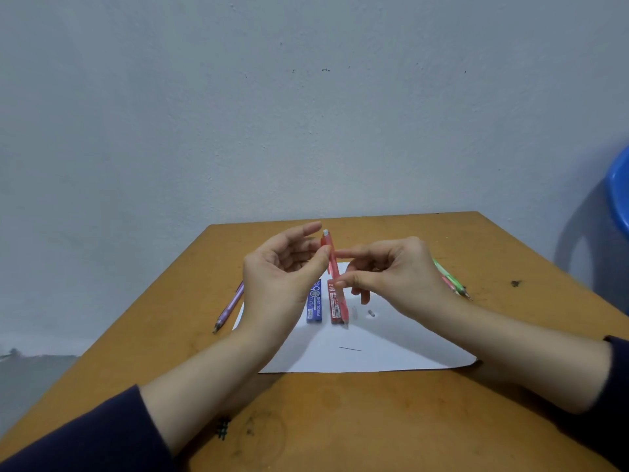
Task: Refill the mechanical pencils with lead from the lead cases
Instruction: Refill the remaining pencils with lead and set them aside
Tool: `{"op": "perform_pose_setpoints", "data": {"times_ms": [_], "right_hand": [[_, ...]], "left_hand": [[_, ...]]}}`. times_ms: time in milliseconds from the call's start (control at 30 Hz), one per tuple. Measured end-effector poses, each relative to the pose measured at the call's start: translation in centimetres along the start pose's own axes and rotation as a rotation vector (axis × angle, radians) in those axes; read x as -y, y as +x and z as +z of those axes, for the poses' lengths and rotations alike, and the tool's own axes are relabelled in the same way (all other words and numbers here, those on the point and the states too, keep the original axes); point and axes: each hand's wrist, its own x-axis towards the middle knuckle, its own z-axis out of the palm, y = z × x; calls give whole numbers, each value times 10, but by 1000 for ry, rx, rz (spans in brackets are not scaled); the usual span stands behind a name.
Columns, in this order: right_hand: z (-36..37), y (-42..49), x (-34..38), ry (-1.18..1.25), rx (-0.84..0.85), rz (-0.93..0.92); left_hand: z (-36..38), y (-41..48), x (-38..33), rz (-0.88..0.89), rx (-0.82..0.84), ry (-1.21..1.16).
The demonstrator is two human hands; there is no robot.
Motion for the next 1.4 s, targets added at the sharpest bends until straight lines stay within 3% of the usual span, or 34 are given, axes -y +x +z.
{"op": "perform_pose_setpoints", "data": {"times_ms": [133, 567, 1000, 1400], "right_hand": [[-15, 15, 2, 38, 84, 158], [-35, 24, -29, -619, 373, 397], [-36, 23, -22, -720, 474, 362], [-34, 23, 2, -9, 73, 271]], "left_hand": [[-1, 0, -1, 11, -14, 6], [0, 1, -2, 20, -7, 28], [-4, 7, 13, -11, 18, 132], [-2, 3, 12, -96, 146, 169]]}}
